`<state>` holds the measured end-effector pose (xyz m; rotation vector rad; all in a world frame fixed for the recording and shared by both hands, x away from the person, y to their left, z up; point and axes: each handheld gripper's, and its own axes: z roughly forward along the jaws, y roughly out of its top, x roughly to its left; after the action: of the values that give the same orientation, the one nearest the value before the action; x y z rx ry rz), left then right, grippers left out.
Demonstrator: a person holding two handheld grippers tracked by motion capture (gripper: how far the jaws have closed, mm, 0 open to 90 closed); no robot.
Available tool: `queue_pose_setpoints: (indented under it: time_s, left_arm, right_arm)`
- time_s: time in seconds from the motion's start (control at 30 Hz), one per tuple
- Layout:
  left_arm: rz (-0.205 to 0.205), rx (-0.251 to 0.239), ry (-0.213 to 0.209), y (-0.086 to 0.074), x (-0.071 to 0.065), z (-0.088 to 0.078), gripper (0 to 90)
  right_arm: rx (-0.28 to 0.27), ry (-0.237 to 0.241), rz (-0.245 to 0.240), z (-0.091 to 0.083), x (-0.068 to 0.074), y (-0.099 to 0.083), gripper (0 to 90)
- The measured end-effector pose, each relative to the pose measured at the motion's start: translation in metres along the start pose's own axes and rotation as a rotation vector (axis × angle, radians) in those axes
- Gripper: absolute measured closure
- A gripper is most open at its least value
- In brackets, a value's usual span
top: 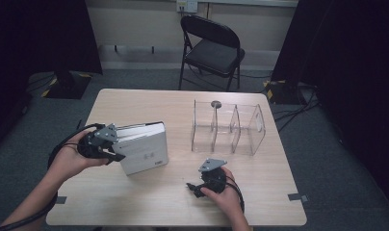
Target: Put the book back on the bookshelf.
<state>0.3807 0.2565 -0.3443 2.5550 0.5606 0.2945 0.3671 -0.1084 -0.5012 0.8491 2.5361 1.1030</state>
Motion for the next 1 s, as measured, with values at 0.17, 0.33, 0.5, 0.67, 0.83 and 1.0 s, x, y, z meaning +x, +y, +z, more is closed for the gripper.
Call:
queue_pose_setpoints:
  time_s: [0.17, 0.33, 0.5, 0.67, 0.83, 1.0]
  left_arm:
    - [-0.011, -0.002, 0.001, -0.002, 0.001, 0.001, 67.0]
    - [-0.025, -0.01, -0.007, -0.004, 0.002, 0.002, 66.2]
    - [-0.031, -0.016, -0.007, -0.006, 0.002, 0.003, 64.2]
    - [-0.043, -0.022, -0.005, -0.008, 0.002, 0.005, 63.1]
    - [-0.047, -0.039, -0.008, -0.011, 0.004, 0.007, 60.8]
    - [-0.047, -0.044, -0.003, -0.014, 0.003, 0.008, 57.3]
  right_arm:
    - [0.006, -0.003, 0.01, 0.0, 0.001, 0.0, 12.8]
    - [0.006, -0.001, 0.009, 0.0, 0.001, 0.001, 12.8]
    - [0.007, -0.003, 0.01, 0.0, 0.001, 0.001, 12.8]
    - [0.003, -0.019, 0.006, 0.001, 0.002, 0.001, 12.0]
    - [0.004, -0.02, 0.011, 0.002, 0.003, 0.002, 11.8]
    - [0.027, 0.006, 0.027, 0.002, 0.005, 0.006, 13.2]
